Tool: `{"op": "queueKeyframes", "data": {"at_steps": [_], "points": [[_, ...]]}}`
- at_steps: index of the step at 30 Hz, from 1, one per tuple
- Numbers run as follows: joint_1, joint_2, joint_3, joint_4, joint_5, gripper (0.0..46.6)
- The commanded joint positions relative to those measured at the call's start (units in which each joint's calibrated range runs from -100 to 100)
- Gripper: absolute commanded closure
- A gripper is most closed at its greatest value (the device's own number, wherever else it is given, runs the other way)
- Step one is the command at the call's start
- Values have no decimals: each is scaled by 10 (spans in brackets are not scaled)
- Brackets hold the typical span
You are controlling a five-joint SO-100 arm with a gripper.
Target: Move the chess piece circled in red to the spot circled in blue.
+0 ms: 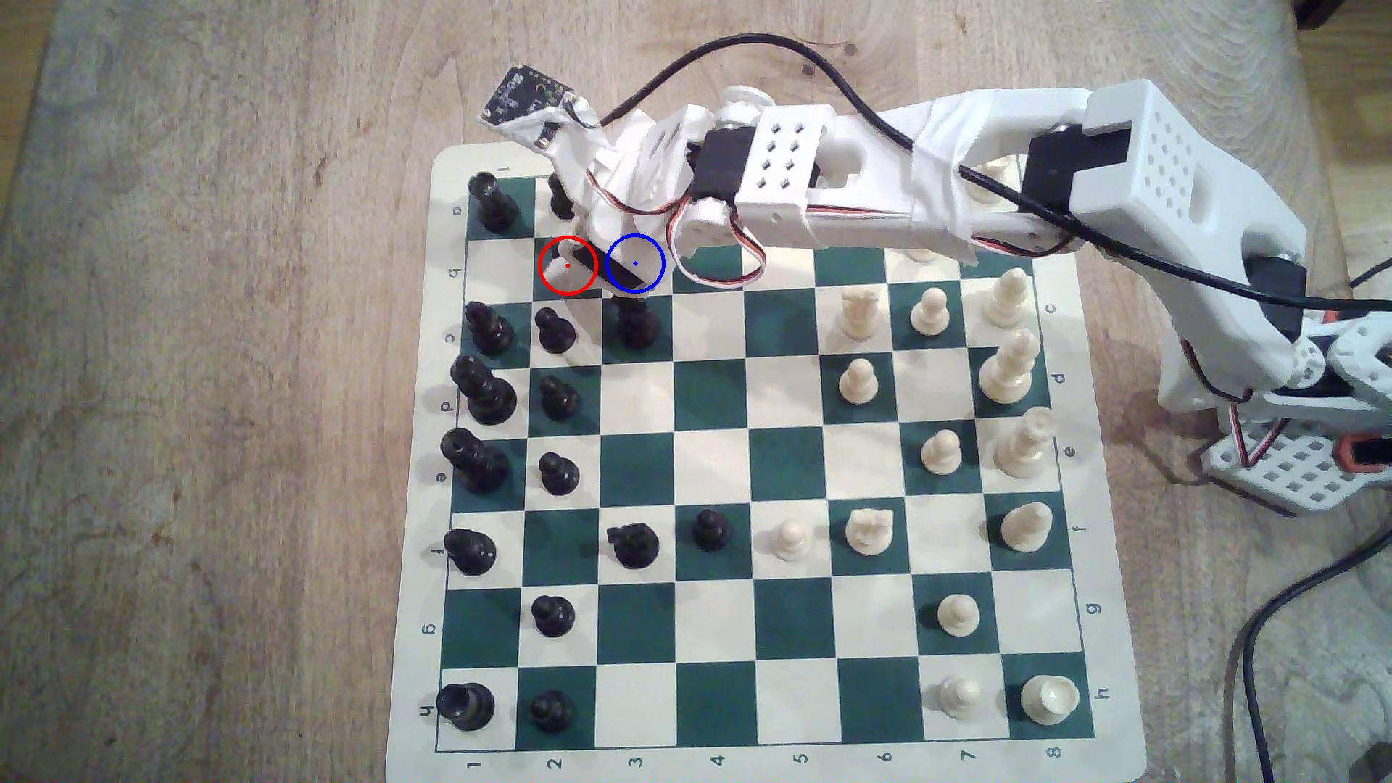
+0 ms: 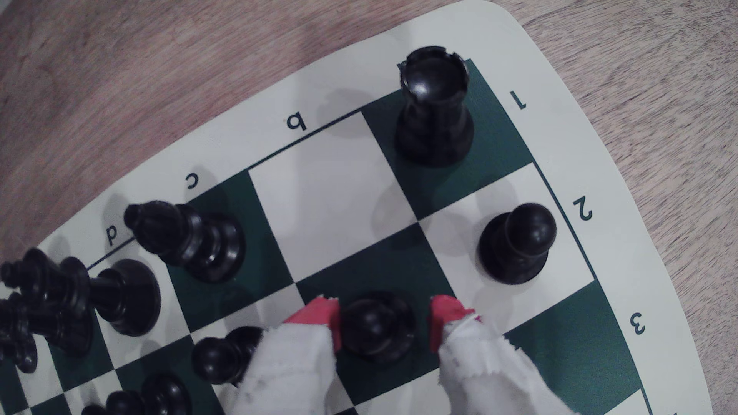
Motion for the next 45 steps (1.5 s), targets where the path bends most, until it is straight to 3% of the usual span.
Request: {"op": "queueKeyframes", "data": {"at_steps": [1, 21, 26, 45], "points": [[-5, -21, -52, -14, -1, 345], [-7, -34, -51, -25, -4, 380], [-8, -36, -50, -25, -4, 464], [1, -103, -50, -12, -3, 464]]}}
